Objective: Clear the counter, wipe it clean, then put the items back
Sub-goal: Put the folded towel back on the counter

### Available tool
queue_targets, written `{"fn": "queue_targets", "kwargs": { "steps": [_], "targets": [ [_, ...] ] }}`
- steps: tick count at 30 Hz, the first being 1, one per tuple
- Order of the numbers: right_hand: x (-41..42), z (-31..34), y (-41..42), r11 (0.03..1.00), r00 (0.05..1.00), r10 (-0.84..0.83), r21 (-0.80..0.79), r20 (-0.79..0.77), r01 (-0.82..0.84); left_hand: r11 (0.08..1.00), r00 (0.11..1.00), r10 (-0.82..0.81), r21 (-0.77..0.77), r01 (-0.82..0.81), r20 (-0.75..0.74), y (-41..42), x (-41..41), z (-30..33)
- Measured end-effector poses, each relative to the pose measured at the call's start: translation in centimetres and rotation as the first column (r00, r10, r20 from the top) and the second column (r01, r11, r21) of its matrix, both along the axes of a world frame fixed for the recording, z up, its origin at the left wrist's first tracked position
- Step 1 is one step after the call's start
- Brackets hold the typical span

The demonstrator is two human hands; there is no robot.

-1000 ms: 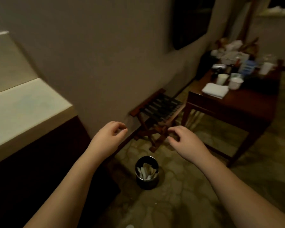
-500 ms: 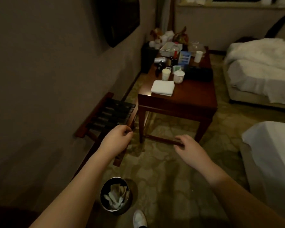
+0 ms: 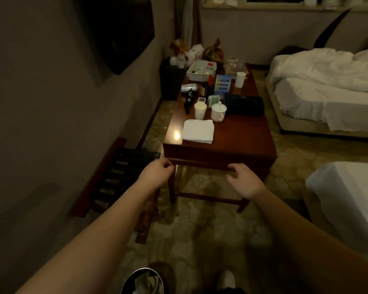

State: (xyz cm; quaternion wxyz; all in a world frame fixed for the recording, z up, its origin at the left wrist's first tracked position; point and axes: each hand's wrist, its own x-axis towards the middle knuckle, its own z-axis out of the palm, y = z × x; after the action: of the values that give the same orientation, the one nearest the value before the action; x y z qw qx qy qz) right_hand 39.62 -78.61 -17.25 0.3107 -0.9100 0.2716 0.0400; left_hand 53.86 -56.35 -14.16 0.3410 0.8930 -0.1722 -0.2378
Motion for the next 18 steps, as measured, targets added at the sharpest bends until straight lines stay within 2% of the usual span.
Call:
{"fn": "queue_targets", "kwargs": {
  "steps": [6, 11, 18],
  "targets": [
    [6.6, -2.4, -5.8, 0.988, 0.998, -0.051, 0.142, -0.035, 0.055, 1.000, 0.998, 0.001, 0.019, 0.000, -0.059, -5.8, 6.0, -2.1],
    [13.4, -4.8, -11.3, 0.982, 0.998, -0.051, 0.180, -0.042, 0.058, 0.997, 0.995, 0.066, 0.037, -0.063, -0.072, -11.7, 12.3, -4.7],
    [23.7, -8.3, -17.8, 0.969, 0.991, -0.034, 0.239, -0.132, 0.065, 0.969, 0.986, 0.153, 0.207, -0.136, -0.067, -19.4, 20.6, -9.5]
  ]
}}
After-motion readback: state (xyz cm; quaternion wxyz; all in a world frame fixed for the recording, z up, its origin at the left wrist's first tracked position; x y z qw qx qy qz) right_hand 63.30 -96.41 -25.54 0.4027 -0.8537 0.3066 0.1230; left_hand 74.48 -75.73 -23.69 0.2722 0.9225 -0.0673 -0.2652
